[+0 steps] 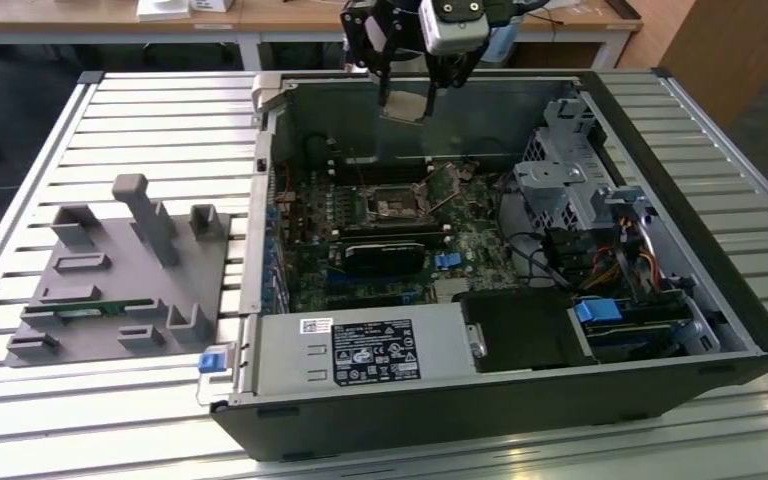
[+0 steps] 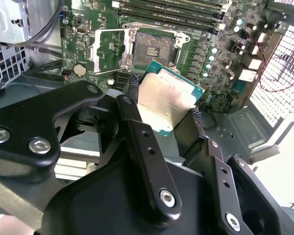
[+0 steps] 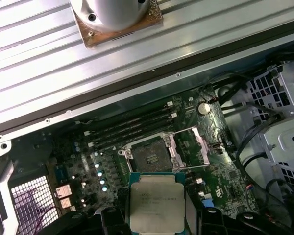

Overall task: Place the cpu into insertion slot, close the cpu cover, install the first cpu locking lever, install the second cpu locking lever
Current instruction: 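Place the cpu into insertion slot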

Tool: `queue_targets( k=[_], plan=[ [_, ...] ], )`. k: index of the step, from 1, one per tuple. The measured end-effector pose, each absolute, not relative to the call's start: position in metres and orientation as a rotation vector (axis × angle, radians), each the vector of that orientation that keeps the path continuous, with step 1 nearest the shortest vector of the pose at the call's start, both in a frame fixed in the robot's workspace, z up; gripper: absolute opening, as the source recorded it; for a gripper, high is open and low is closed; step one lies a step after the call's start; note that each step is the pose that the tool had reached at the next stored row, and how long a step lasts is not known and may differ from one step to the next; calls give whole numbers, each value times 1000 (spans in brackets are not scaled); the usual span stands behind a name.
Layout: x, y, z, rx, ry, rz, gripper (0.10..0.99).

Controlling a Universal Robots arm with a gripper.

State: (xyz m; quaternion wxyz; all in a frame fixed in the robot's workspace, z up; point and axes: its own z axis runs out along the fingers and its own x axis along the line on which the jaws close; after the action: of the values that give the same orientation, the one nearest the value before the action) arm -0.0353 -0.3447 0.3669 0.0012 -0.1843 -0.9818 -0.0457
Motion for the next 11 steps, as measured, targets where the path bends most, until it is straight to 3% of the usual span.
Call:
queue_targets(
  k=[11],
  plan=[
    [-35,-345,367,-653,-3069,-144,537]
  ],
)
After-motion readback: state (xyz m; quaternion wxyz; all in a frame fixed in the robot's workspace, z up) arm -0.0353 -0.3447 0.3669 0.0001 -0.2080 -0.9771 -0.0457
